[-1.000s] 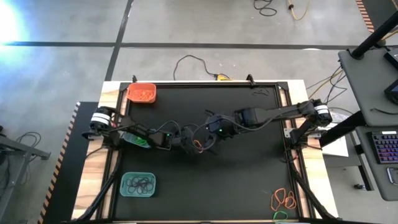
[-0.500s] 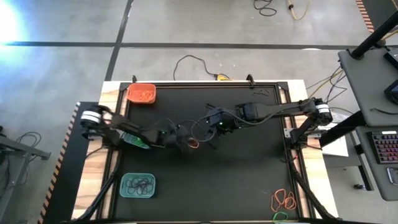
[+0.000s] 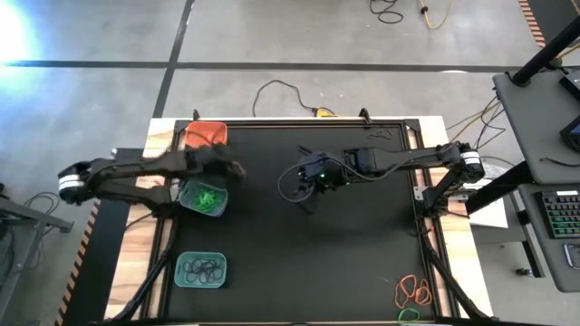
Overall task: Sort rubber bands into baskets
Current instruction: Put the orange rubber band into the orange bin
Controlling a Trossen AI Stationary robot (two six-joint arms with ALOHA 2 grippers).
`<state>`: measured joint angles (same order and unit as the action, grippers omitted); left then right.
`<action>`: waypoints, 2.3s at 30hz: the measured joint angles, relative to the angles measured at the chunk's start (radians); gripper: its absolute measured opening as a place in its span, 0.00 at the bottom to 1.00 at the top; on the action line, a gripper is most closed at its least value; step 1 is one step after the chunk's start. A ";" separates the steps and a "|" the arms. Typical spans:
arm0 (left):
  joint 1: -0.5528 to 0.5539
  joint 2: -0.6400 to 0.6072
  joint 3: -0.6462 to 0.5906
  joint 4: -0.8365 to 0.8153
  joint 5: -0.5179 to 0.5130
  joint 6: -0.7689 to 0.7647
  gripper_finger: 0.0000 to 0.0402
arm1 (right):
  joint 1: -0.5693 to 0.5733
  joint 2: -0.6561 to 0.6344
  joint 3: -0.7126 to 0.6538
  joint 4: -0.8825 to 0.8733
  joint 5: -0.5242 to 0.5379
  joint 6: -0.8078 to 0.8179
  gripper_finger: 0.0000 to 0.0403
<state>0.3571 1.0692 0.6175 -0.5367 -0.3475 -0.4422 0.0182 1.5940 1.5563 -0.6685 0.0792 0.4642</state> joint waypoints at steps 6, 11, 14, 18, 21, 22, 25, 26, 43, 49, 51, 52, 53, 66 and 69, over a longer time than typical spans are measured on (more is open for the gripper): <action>0.253 0.016 0.145 -0.276 0.001 0.139 0.00 | -0.023 0.000 0.008 0.064 0.000 -0.013 0.56; 0.465 0.064 0.226 -0.314 0.001 0.218 0.00 | -0.026 0.000 0.008 0.083 -0.001 -0.012 0.56; 0.553 0.125 0.254 -0.316 0.003 0.254 0.00 | -0.025 0.000 0.008 0.083 -0.001 -0.009 0.56; 0.541 0.193 0.291 -0.303 0.001 0.202 0.00 | -0.022 0.001 0.007 0.083 -0.002 0.006 0.56; 0.544 0.237 0.320 -0.301 -0.046 0.137 0.00 | -0.018 0.005 0.006 0.083 -0.004 0.011 0.56; 0.544 0.247 0.334 -0.278 -0.066 0.122 0.00 | -0.014 0.007 0.006 0.082 -0.004 0.011 0.56; 0.542 0.274 0.344 -0.258 -0.130 0.119 0.00 | -0.003 0.009 0.006 0.075 -0.005 0.006 0.56; 0.544 0.280 0.345 -0.243 -0.161 0.118 0.00 | 0.000 0.009 0.006 0.074 -0.005 0.006 0.56; 0.524 0.476 0.305 -0.143 -0.377 0.107 0.00 | 0.008 0.010 0.005 0.019 -0.001 -0.019 0.56; 0.524 0.525 0.304 -0.156 -0.402 0.180 0.00 | 0.008 0.009 0.005 0.016 -0.008 -0.035 0.56; 0.524 0.540 0.304 -0.166 -0.403 0.180 0.00 | 0.008 0.008 0.005 0.013 -0.007 -0.037 0.56; 0.524 0.548 0.304 -0.170 -0.409 0.180 0.00 | 0.008 0.007 0.005 0.013 -0.001 -0.038 0.56; 0.524 0.555 0.304 -0.173 -0.412 0.180 0.00 | 0.008 0.006 0.005 0.011 0.007 -0.038 0.56; 0.509 0.503 0.304 -0.206 -0.138 0.218 0.33 | 0.087 0.002 0.002 -0.167 -0.017 0.094 0.56; 0.491 0.425 0.301 -0.216 0.025 0.206 0.39 | 0.140 0.002 -0.005 -0.237 0.019 0.155 0.56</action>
<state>0.8482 1.4942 0.9184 -0.7528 -0.3228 -0.2359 0.1585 1.5959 1.5513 -0.9050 0.0982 0.6197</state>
